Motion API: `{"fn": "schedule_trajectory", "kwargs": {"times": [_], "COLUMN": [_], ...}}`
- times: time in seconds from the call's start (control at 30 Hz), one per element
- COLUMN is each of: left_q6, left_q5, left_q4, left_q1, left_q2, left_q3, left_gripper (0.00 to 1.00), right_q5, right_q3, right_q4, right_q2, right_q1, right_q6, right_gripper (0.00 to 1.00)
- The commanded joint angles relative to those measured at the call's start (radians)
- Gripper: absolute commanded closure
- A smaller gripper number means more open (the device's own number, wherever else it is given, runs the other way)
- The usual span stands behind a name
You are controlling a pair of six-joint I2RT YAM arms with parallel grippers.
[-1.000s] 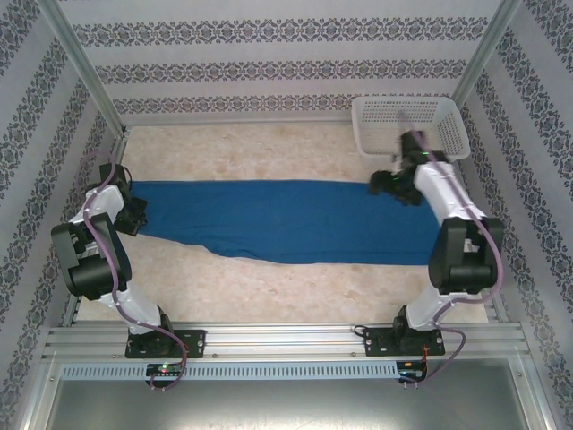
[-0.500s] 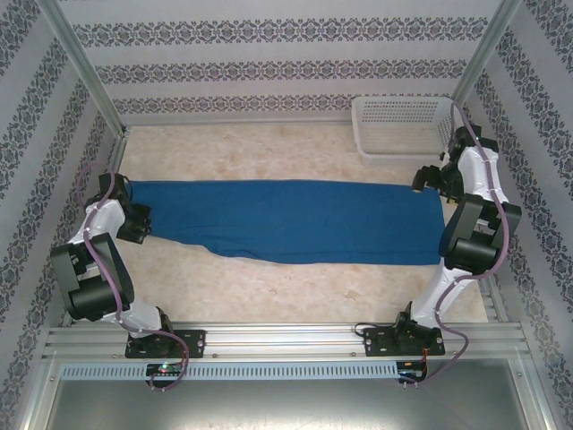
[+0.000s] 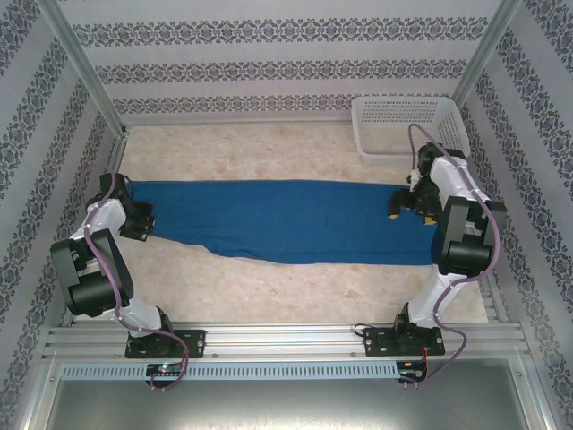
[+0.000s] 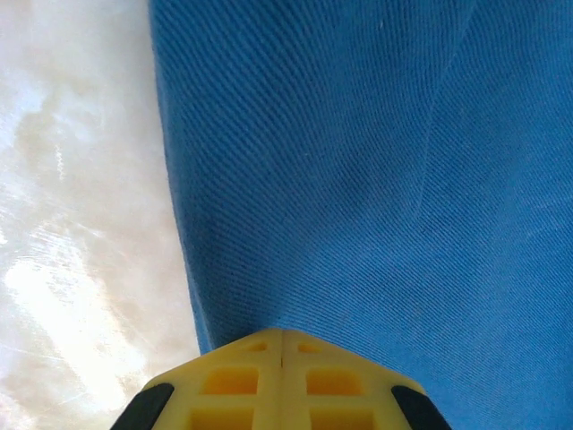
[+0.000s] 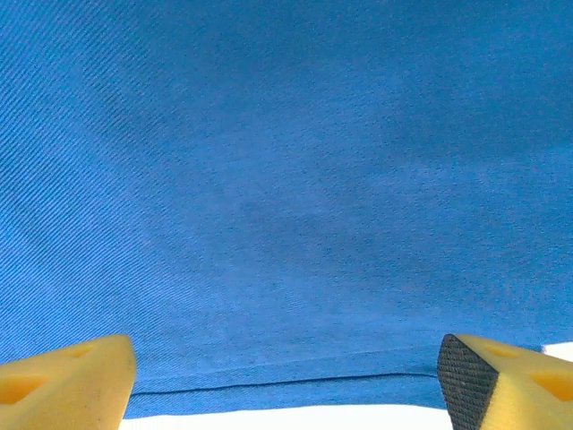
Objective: Roll up the long pants
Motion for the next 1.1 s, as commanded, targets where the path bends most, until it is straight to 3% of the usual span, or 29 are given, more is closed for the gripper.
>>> {"fn": "schedule_trajectory", "kwargs": {"times": [0.0, 0.23, 0.6, 1.07], "left_q6": [0.007, 0.028, 0.059, 0.070], "left_q5": [0.020, -0.003, -0.023, -0.023], "left_q4": [0.010, -0.028, -0.069, -0.066], "left_q1": [0.013, 0.015, 0.044, 0.057], "left_q2": [0.016, -0.014, -0.039, -0.024], "left_q3": [0.036, 0.068, 0.100, 0.102], "left_gripper": [1.00, 1.00, 1.00, 1.00], "right_q5": [0.041, 0.144, 0.110, 0.093], "right_q3": [-0.012, 0.038, 0.105, 0.060], "right_q4": [0.013, 0.006, 0.026, 0.065], "right_q2": [-0.005, 0.099, 0.218, 0.248], "right_q1": [0.039, 0.039, 0.005, 0.004], "right_q6": [0.035, 0.056, 0.055, 0.075], "right_gripper": [0.11, 0.11, 0.11, 0.24]}}
